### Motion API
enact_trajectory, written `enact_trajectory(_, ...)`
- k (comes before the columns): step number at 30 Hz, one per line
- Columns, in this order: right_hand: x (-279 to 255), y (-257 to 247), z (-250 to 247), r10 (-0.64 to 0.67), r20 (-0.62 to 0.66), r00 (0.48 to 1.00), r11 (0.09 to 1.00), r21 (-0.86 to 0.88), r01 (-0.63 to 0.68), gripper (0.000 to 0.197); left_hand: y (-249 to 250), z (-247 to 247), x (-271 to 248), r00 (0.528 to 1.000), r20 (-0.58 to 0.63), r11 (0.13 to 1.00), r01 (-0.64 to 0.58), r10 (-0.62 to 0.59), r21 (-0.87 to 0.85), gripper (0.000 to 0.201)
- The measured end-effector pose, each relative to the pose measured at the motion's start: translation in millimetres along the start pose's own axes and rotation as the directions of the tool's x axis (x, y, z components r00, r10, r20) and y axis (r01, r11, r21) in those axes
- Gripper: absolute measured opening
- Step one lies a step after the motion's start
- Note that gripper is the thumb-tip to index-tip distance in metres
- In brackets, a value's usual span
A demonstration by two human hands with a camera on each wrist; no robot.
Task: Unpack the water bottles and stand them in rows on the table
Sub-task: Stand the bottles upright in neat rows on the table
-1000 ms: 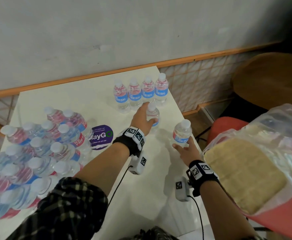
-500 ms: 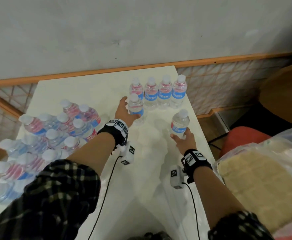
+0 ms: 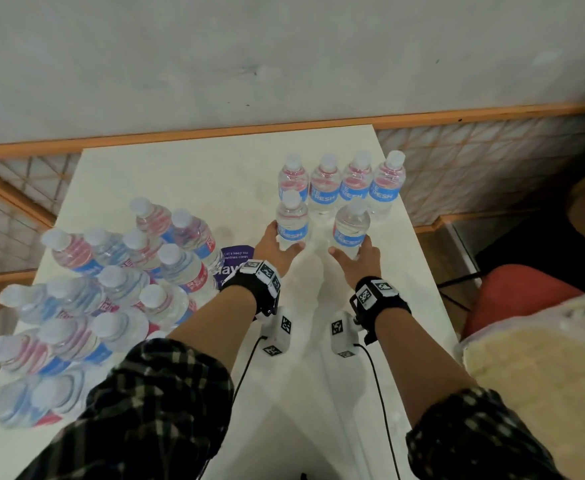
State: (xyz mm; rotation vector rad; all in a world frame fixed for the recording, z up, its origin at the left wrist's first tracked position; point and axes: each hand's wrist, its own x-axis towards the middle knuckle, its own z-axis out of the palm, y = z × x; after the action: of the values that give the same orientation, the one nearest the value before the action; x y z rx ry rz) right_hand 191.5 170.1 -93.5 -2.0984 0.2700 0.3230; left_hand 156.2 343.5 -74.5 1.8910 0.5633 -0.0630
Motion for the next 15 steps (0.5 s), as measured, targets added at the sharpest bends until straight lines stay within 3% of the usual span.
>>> enact_trajectory(6, 5, -14, 20, 0.01, 0.036, 0.999, 0.994, 0.111, -0.014, 0.078, -7, -2, 9, 0.999, -0.001, 0.997, 0.043, -0.043, 0.07, 0.054)
enact_trajectory(15, 3, -10, 22, -0.009, 0.02, 1.0, 0.988, 0.154, 0.006, 0.064, -2, -3, 14, 0.999, 0.028, 0.998, 0.021, -0.023, 0.057, 0.051)
